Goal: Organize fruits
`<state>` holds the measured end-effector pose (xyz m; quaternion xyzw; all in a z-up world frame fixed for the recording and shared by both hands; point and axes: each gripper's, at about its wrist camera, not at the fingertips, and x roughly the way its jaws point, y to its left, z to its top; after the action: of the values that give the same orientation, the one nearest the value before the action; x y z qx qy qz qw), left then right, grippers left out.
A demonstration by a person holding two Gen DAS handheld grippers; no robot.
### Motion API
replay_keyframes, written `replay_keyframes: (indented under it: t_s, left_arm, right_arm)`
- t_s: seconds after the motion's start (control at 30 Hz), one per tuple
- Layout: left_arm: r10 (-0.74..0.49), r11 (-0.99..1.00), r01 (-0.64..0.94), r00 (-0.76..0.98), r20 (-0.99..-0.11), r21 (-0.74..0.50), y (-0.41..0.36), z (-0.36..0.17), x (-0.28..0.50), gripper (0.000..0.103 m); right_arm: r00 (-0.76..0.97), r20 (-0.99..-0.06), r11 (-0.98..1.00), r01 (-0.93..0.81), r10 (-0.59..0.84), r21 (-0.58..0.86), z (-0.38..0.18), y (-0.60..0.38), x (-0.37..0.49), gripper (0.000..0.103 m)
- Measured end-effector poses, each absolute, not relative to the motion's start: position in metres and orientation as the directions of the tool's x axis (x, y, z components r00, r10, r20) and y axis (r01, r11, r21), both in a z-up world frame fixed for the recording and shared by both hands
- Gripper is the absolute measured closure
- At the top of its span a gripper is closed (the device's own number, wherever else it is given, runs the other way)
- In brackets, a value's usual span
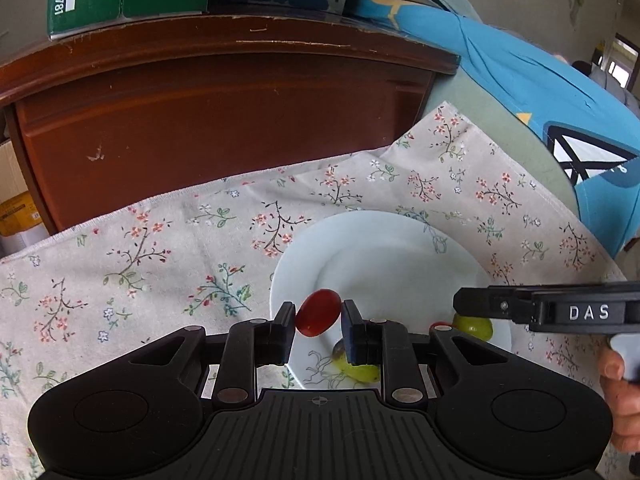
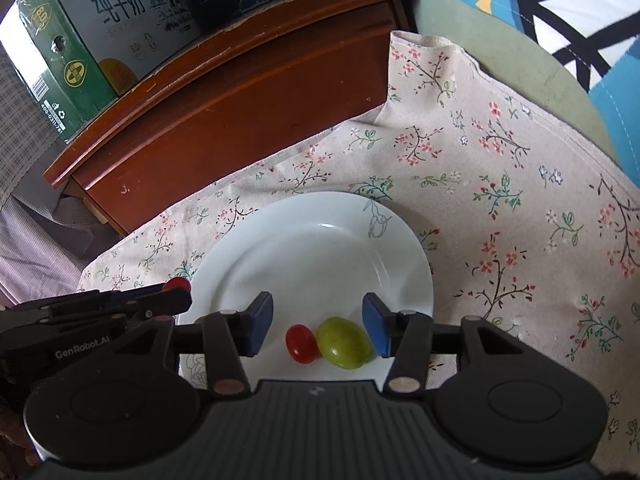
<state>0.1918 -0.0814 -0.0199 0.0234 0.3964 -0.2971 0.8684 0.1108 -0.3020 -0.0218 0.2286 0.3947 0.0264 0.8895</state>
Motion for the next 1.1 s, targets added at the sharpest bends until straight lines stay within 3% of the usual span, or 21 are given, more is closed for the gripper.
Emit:
replay_keyframes:
  t_s: [0.17,0.23,0.37,0.47,0.6,0.87,1.1]
  left_arm:
    - [-0.508,0.831,0.500,0.509,-0.695,-0.241,-0.089,-0.025,0.192,0.077]
    - [-0.512,0.831,0.500,0.515,-0.687,-0.244,-0.090,-0.022,0.190,0.071]
    - [-0.486,0.853,0.473,0.561,-0.671,-0.222,-0.083,-0.006,0.183,0.046]
    - [-0.473,0.866,0.445,0.580,-0.663,-0.228,-0.074,0.010,0.178,0.044]
    - [-0.455,0.883,0.405,0.613,-0.646,-0.237,-0.059,0.033,0.165,0.030]
    - [-0.382,0.914,0.370,0.653,-0.654,-0.165,-0.039,0.046,0.123,0.022]
    - [-0.357,0.922,0.357,0.641,-0.680,-0.149,-0.030,0.029,0.090,0.022]
  right_arm:
    - [0.687,-0.690,0.893,0.133,0.230,0.430,-0.022,-0.303,0.110,0.052]
    - [0.688,-0.689,0.893,0.133,0.230,0.430,-0.022,-0.303,0.110,0.052]
    - [0.687,-0.692,0.897,0.134,0.223,0.421,-0.021,-0.303,0.110,0.052]
    - [0.701,-0.681,0.902,0.128,0.212,0.412,-0.015,-0.302,0.107,0.052]
    - [0.709,-0.678,0.907,0.135,0.193,0.399,-0.006,-0.304,0.100,0.052]
    - [0.723,-0.657,0.873,0.160,0.214,0.461,0.002,-0.313,0.075,0.052]
    - [0.725,-0.660,0.879,0.167,0.197,0.446,0.007,-0.306,0.047,0.052]
